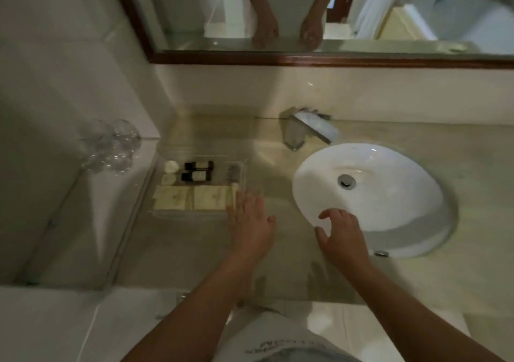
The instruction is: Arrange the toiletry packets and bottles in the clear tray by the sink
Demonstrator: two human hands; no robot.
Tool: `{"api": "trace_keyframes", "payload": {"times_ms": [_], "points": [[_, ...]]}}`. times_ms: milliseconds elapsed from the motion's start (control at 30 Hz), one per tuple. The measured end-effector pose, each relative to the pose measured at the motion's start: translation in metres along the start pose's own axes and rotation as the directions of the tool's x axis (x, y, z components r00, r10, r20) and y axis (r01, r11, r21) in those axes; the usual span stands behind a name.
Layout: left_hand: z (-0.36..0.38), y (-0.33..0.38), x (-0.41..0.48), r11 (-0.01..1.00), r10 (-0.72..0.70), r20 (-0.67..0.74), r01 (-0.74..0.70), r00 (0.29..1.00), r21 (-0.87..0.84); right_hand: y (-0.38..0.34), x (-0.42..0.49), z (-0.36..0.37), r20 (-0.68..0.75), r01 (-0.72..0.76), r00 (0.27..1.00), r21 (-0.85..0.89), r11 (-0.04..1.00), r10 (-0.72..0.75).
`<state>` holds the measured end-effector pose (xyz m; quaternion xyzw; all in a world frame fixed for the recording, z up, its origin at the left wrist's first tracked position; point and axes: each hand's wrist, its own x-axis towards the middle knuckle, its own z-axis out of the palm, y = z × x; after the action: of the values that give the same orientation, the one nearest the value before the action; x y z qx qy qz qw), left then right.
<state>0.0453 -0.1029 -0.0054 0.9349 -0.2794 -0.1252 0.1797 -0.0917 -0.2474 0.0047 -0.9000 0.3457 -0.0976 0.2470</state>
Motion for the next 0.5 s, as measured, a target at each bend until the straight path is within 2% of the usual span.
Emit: {"api": "trace_keyframes", "payload": {"times_ms": [133,233,400,500], "points": [[0.044,0.105,-0.036,0.982,0.185,0.1,-0.181,0.978,-0.044,0.077,-0.05,-0.053,-0.077,-0.11,0.991,0.041,0.993,0.113],[0.068,0.175,-0.059,0.953,0.302,0.161,-0.297,0.94,-0.055,0.134,-0.083,-0.096,-0.141,-0.21,0.968,0.009,0.978,0.209],[0.104,0.276,-0.082,0.854,0.52,0.209,-0.497,0.828,-0.155,0.22,-0.117,-0.156,-0.226,-0.356,0.909,0.015,0.934,0.35],[0.126,0.335,-0.084,0.8,0.6,0.239,-0.565,0.764,-0.2,0.264,-0.127,-0.182,-0.292,-0.416,0.861,0.064,0.907,0.415]]}}
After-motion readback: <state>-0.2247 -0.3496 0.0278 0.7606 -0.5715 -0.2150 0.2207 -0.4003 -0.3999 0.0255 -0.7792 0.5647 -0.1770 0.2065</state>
